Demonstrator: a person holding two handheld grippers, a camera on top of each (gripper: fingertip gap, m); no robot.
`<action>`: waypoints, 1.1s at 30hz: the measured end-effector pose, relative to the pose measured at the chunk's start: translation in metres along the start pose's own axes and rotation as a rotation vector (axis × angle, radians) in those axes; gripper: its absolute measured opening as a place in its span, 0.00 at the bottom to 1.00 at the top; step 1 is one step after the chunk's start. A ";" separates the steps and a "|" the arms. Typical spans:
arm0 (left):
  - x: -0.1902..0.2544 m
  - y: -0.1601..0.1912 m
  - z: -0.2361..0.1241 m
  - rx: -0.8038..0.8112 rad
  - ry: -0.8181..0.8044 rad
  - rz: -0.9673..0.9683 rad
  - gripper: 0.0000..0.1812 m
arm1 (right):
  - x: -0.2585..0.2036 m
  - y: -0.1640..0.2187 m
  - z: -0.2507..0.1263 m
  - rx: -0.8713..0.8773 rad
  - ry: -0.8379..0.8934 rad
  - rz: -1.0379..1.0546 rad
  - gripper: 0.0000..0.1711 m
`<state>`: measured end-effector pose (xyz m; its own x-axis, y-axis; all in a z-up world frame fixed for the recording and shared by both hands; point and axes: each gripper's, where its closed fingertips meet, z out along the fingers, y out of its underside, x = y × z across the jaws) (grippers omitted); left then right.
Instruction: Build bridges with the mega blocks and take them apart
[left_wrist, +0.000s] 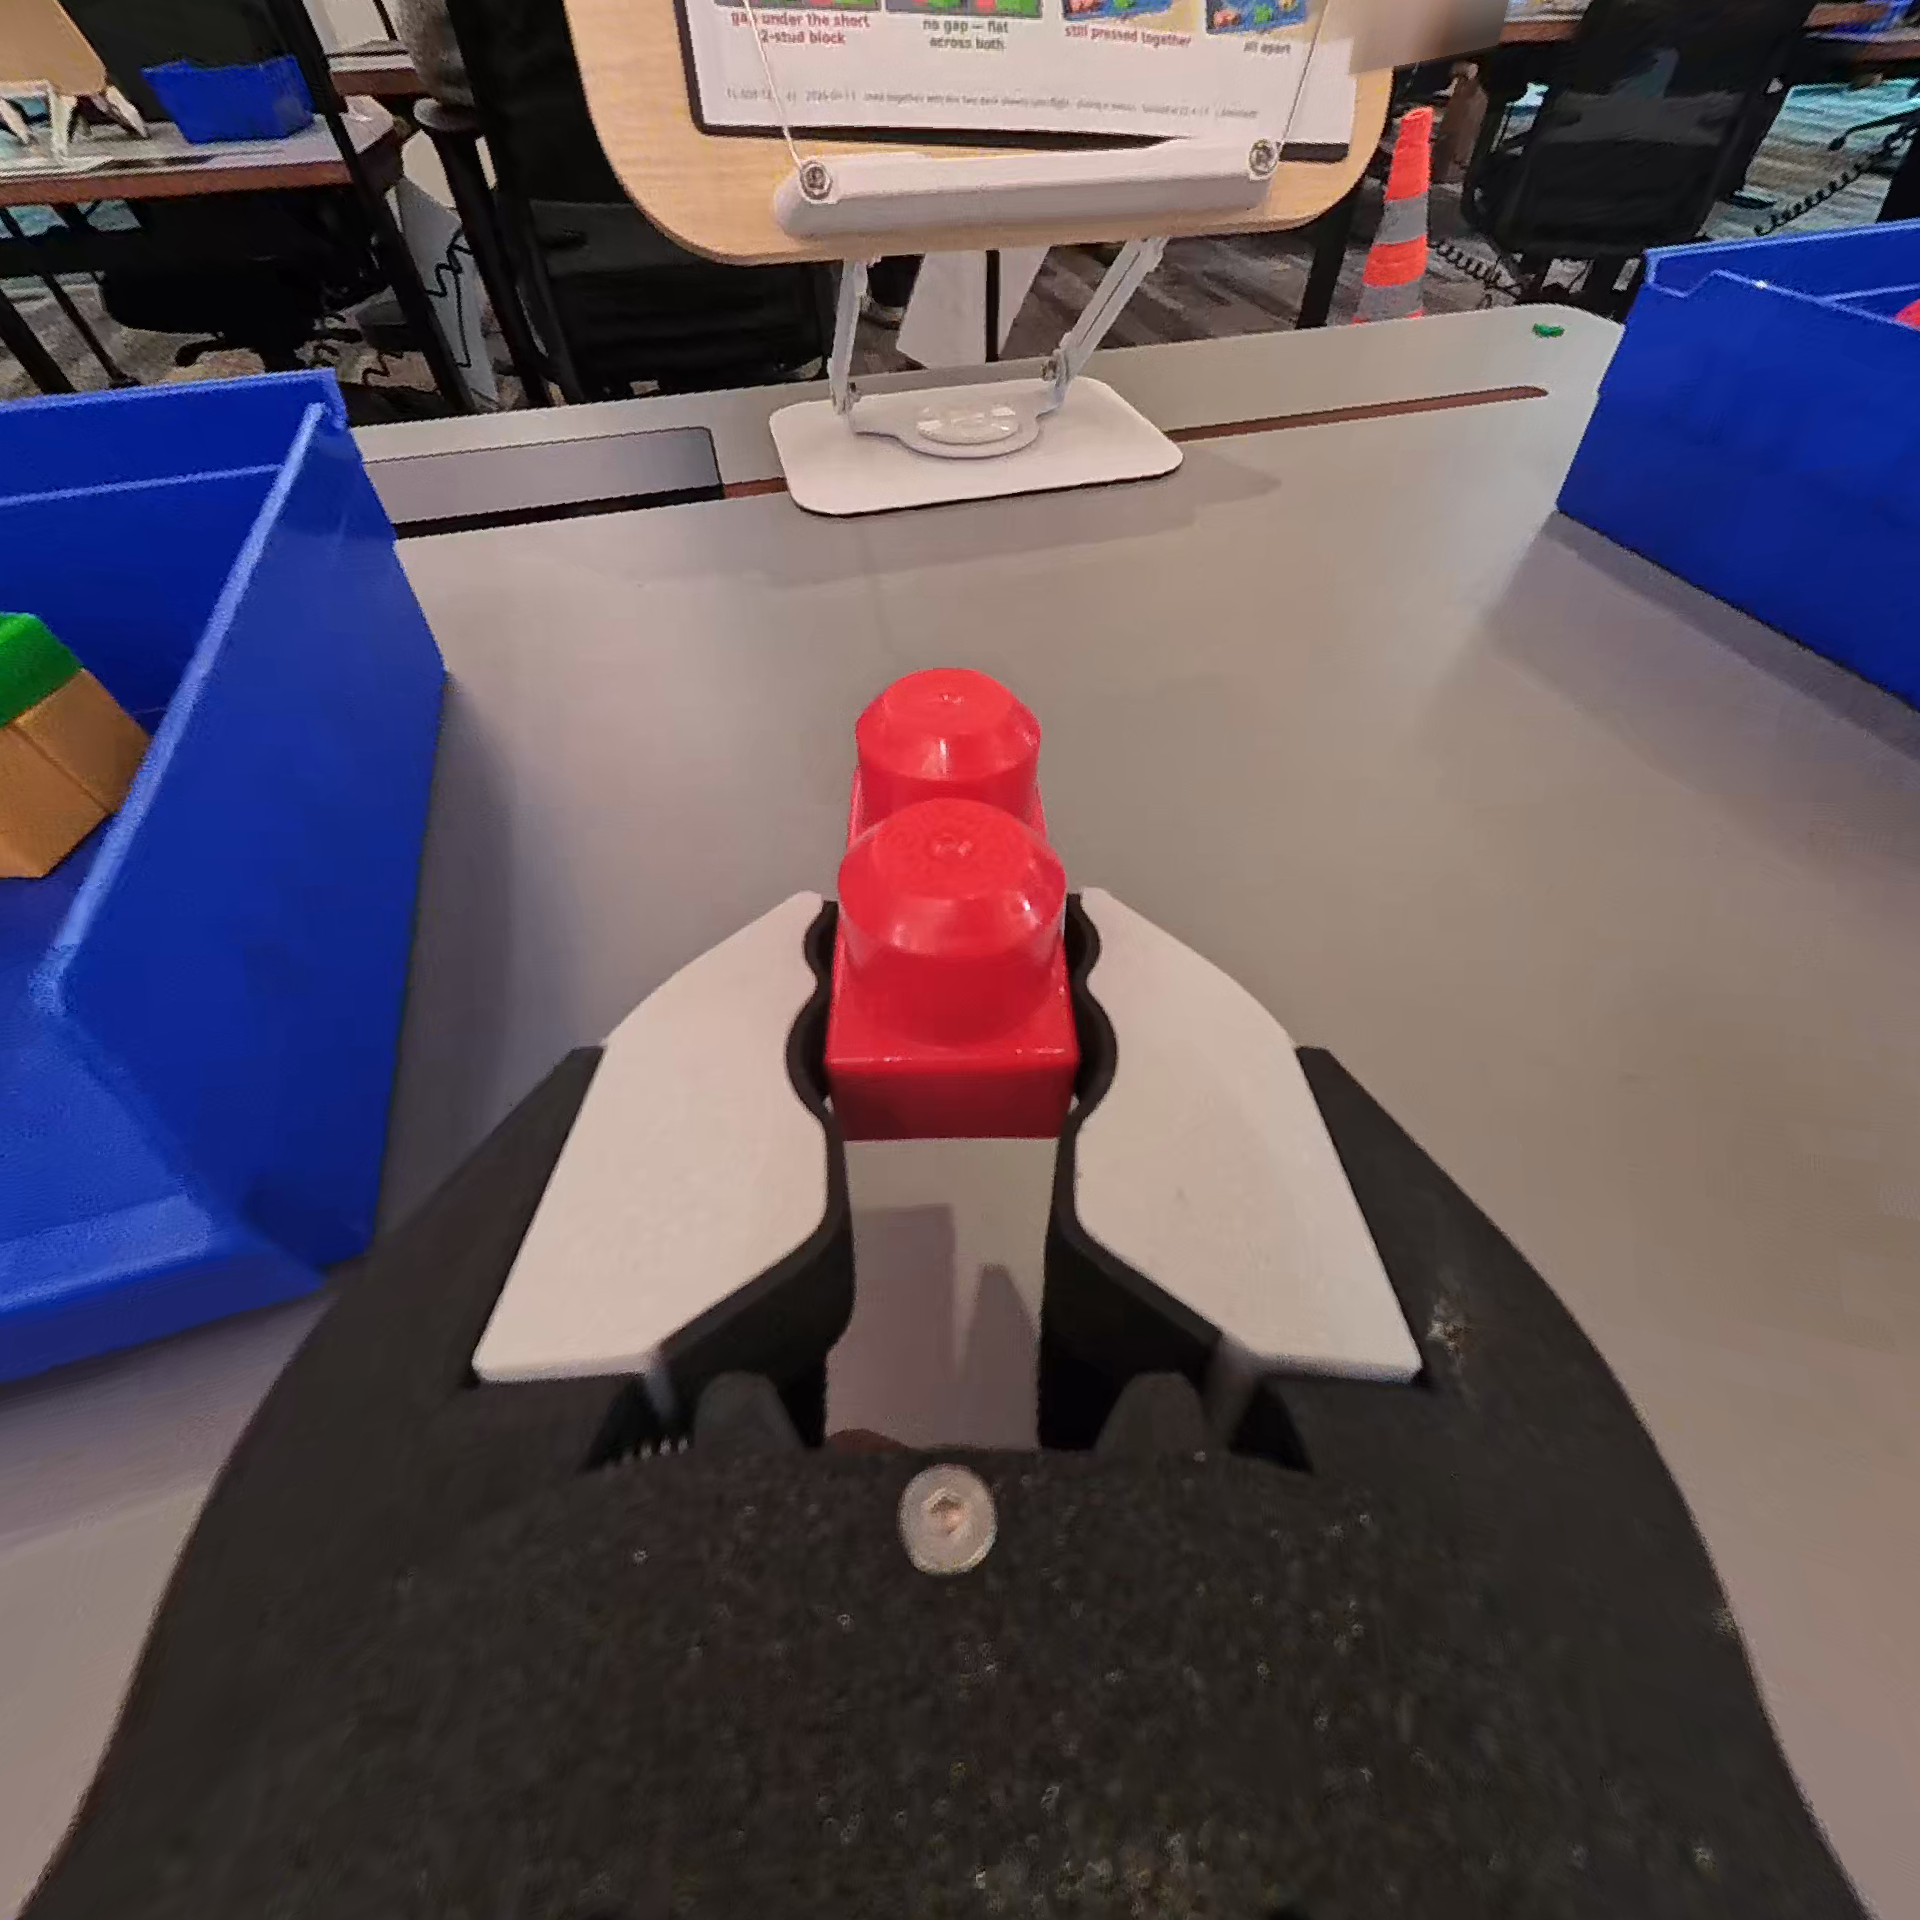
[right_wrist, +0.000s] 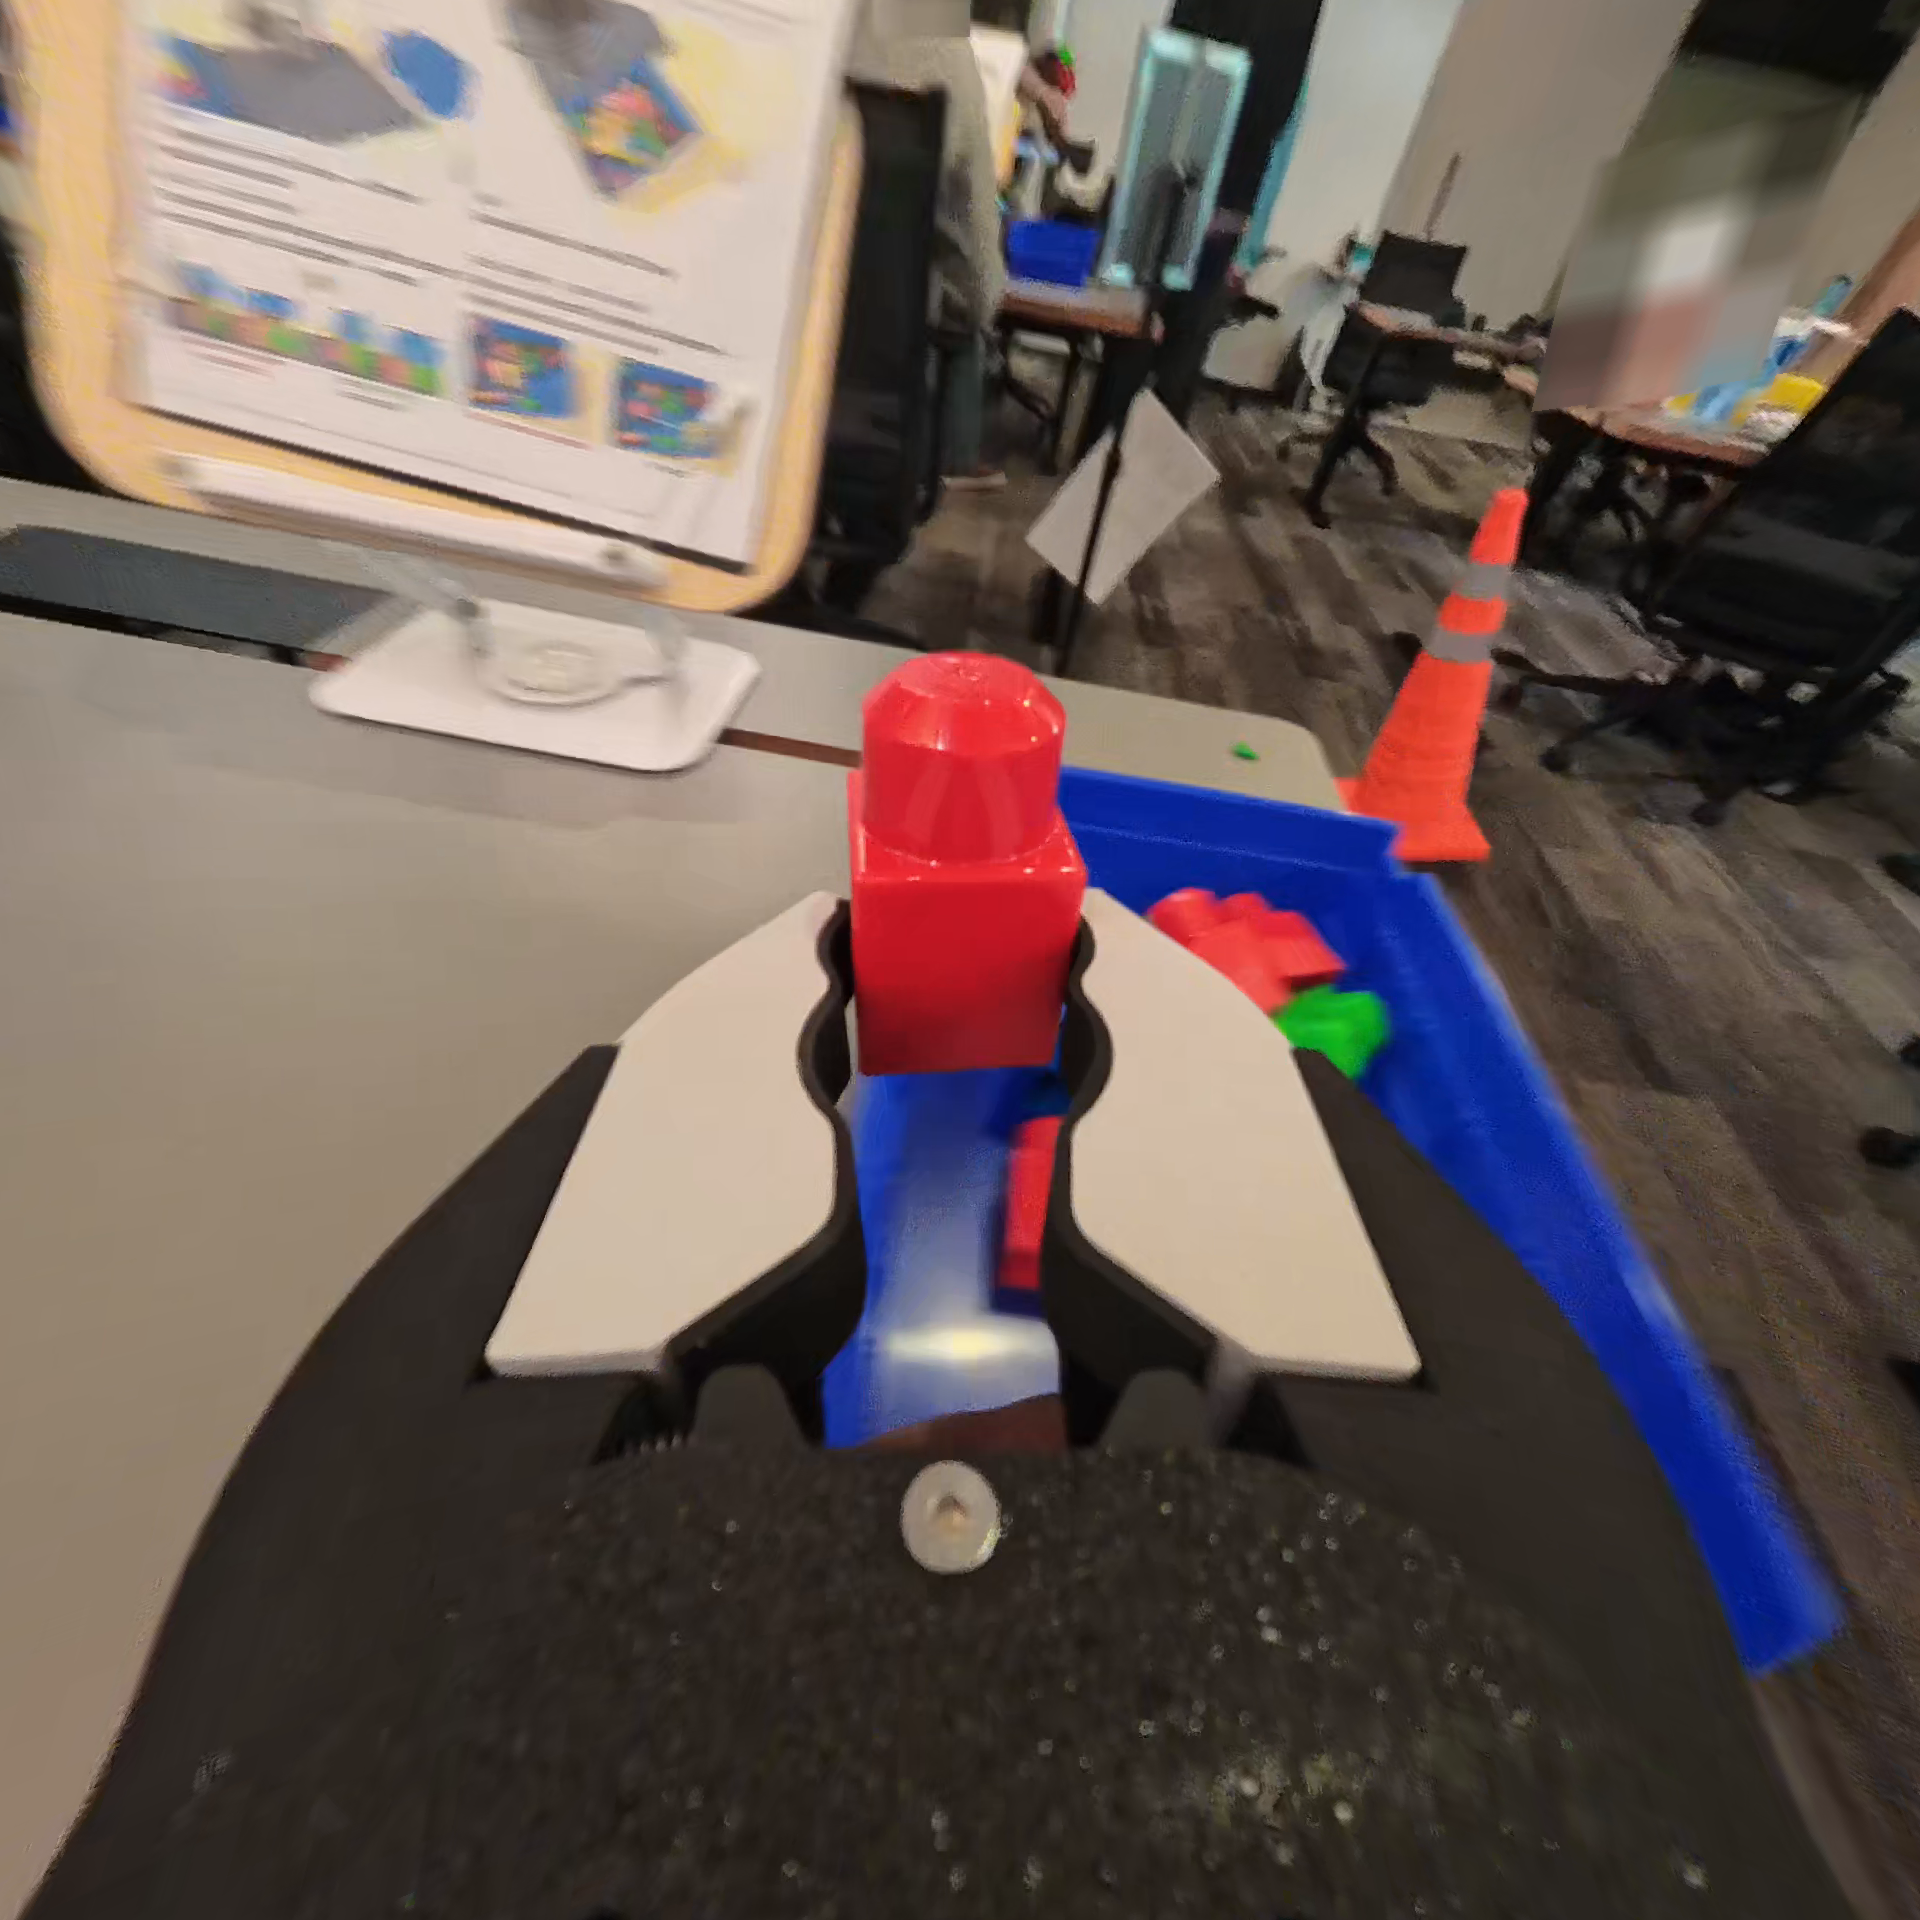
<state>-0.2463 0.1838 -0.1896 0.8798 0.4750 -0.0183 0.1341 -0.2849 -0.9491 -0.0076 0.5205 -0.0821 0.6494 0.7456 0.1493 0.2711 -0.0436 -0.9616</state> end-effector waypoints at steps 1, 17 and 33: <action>0.002 0.001 0.000 -0.002 0.007 0.003 0.23 | 0.024 -0.001 0.016 -0.052 0.011 -0.010 0.22; 0.014 -0.001 -0.006 0.006 0.028 0.048 0.23 | 0.121 0.106 0.161 -0.550 -0.009 0.099 0.22; 0.014 -0.002 -0.005 0.004 0.032 0.057 0.23 | 0.055 -0.074 0.034 -0.060 -0.097 -0.068 0.29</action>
<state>-0.2323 0.1866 -0.1865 0.9002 0.4309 -0.0621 0.0817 -0.3071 -0.9482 -0.0160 0.5873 -0.0103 0.5570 0.8089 0.1882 0.3566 -0.0283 -0.9338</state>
